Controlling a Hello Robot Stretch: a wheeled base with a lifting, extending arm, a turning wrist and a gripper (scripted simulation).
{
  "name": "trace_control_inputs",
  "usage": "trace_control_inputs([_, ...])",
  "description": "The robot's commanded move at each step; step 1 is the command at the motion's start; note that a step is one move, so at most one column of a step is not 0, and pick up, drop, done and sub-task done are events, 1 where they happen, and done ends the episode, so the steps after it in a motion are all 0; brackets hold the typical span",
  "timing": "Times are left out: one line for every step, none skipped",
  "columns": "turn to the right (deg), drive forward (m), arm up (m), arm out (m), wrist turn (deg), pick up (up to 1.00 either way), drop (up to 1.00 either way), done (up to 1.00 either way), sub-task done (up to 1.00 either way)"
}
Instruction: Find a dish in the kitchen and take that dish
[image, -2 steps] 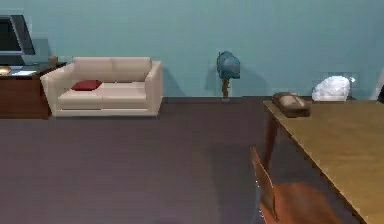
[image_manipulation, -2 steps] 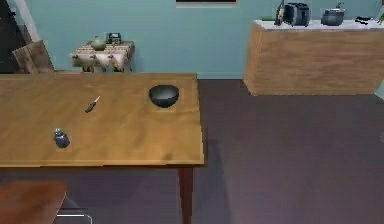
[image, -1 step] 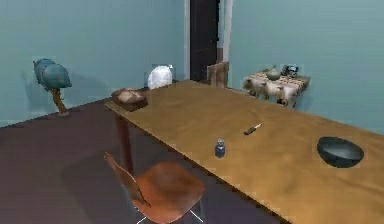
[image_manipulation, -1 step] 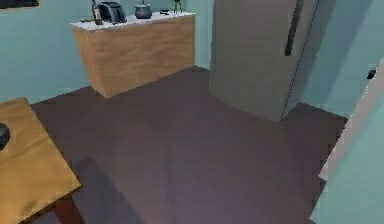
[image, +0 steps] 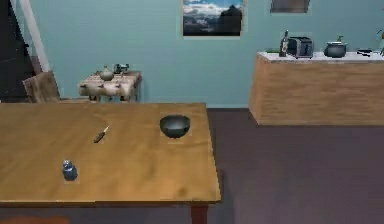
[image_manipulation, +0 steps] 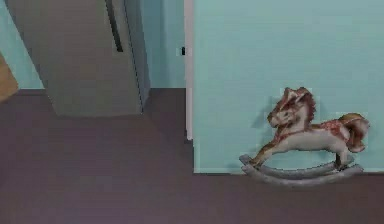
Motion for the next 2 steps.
trace_control_inputs([33.0, 0.0, 0.0, 0.0, 0.0, 0.0, 0.0, 0.0, 0.0])
trace_control_inputs([0.0, 0.6, 0.0, 0.0, 0.0, 0.0, 0.0, 0.0, 0.0])
